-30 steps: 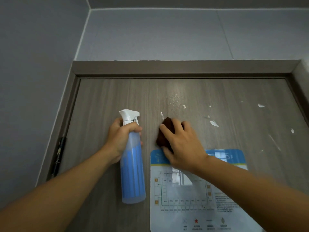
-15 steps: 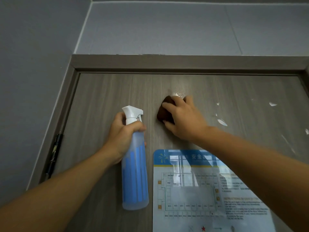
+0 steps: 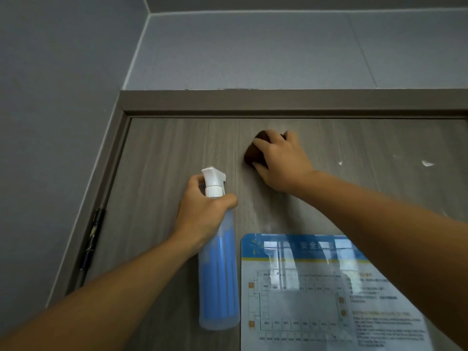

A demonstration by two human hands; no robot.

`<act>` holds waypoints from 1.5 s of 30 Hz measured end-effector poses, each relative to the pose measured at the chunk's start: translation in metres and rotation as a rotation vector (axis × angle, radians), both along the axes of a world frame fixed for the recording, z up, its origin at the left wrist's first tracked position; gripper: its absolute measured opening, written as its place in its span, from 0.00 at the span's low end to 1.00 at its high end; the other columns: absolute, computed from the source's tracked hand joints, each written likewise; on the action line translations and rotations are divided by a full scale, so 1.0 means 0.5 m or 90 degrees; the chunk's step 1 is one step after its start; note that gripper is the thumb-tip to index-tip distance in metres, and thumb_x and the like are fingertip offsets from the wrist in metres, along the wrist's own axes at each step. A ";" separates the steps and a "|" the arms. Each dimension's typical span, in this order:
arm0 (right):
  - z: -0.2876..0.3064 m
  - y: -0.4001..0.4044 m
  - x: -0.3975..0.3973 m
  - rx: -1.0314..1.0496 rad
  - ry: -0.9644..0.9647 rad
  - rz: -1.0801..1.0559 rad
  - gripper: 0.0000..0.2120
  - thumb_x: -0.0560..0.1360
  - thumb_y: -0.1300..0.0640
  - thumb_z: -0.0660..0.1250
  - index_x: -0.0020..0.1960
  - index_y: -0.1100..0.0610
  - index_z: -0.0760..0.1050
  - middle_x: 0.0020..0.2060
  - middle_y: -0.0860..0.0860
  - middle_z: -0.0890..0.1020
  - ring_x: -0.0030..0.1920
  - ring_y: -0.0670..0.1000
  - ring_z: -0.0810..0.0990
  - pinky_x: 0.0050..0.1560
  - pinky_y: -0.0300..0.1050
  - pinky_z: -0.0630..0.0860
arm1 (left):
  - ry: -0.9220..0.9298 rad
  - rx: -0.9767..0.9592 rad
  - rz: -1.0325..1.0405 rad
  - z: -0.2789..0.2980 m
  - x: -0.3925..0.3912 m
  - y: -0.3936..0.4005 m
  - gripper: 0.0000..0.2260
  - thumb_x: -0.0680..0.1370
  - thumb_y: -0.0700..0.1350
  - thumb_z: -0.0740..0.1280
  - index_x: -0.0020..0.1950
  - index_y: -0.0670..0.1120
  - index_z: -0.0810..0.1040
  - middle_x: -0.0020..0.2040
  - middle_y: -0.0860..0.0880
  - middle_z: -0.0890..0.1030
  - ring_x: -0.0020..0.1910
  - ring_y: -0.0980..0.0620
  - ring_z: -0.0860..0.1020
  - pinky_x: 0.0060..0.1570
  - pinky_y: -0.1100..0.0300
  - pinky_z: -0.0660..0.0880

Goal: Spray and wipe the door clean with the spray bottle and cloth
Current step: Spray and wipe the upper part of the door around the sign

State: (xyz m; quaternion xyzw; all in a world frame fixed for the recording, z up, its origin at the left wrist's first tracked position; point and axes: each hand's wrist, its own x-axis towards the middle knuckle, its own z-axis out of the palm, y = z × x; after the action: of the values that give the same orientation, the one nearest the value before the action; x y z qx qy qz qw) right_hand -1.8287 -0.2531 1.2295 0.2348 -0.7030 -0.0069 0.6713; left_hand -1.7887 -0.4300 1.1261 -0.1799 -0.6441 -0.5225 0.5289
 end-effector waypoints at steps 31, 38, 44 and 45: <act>-0.141 0.051 -0.005 0.204 0.029 0.046 0.30 0.72 0.49 0.77 0.72 0.53 0.74 0.69 0.56 0.73 0.59 0.61 0.72 0.57 0.56 0.77 | 0.000 0.018 0.053 -0.003 0.006 0.016 0.29 0.64 0.52 0.76 0.63 0.56 0.71 0.48 0.53 0.82 0.41 0.54 0.82 0.36 0.61 0.73; -0.073 0.068 -0.001 0.169 0.031 0.009 0.30 0.76 0.49 0.74 0.76 0.52 0.70 0.72 0.55 0.70 0.65 0.61 0.68 0.64 0.56 0.75 | -0.009 0.006 0.079 -0.003 0.007 0.015 0.26 0.70 0.47 0.77 0.62 0.58 0.69 0.47 0.53 0.81 0.39 0.55 0.81 0.31 0.64 0.72; 0.111 0.018 0.008 0.044 0.016 -0.035 0.23 0.81 0.46 0.68 0.72 0.55 0.75 0.68 0.57 0.75 0.65 0.63 0.68 0.65 0.56 0.71 | -0.007 0.009 0.078 -0.002 0.001 0.015 0.27 0.70 0.46 0.78 0.63 0.56 0.69 0.48 0.51 0.81 0.40 0.54 0.81 0.29 0.66 0.72; 0.119 0.012 0.006 0.041 0.015 -0.032 0.23 0.81 0.46 0.68 0.72 0.55 0.75 0.67 0.57 0.75 0.66 0.63 0.68 0.65 0.57 0.72 | -0.006 0.009 0.075 -0.002 0.000 0.014 0.27 0.70 0.46 0.78 0.63 0.55 0.69 0.48 0.51 0.80 0.40 0.54 0.81 0.27 0.69 0.72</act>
State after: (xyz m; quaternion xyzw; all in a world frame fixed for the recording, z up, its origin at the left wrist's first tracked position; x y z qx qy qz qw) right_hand -1.8255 -0.2472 1.2890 0.2383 -0.6999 -0.0491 0.6715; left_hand -1.7885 -0.4229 1.1253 -0.1357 -0.6523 -0.4956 0.5571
